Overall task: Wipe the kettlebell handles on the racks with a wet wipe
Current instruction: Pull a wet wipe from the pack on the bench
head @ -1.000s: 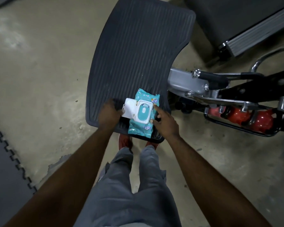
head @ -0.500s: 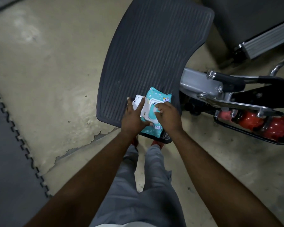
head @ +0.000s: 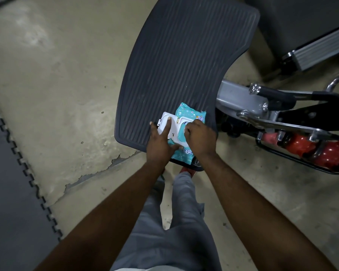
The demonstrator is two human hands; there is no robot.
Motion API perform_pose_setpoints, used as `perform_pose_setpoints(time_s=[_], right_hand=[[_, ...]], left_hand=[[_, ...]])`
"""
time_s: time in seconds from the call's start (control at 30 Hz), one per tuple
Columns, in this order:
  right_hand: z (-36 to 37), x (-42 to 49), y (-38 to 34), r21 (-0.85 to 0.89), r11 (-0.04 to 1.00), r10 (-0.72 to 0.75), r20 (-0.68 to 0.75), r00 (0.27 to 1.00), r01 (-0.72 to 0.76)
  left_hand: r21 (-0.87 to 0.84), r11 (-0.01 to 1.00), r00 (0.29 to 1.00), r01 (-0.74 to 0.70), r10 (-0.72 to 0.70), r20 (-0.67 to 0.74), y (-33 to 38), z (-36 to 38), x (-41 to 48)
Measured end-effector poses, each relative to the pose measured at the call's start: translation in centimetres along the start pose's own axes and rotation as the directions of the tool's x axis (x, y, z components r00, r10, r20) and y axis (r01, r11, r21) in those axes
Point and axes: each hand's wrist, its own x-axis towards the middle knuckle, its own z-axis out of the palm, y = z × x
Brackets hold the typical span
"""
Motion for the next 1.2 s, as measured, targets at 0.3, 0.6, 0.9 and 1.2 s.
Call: perform_pose_setpoints(time_s=[0.3, 0.6, 0.9, 1.2], right_hand=[[-0.6, 0.3, -0.3, -0.017, 0.999, 0.036, 0.025, 0.999, -0.035], [-0.3, -0.5, 1.1, 0.132, 0.991, -0.007, 0.033, 0.999, 0.002], [-0.6, 0.4, 1.1, 0.173, 0.985, 0.023, -0.007, 1.000, -0.021], [-0.4, 0.0, 1.5, 0.200, 0.979, 0.022, 0.059, 0.998, -0.033]], left_hand=[[-0.027, 1.000, 0.998, 0.005, -0.004, 0.059, 0.1, -0.5, 0.3], [-0.016, 1.000, 0.998, -0.014, 0.014, 0.057, 0.1, -0.3, 0.4], [0.002, 1.000, 0.999, 0.003, -0.003, 0.049, 0.0, -0.3, 0.7], [0.012, 1.000, 0.998, 0.000, 0.000, 0.059, 0.1, -0.3, 0.6]])
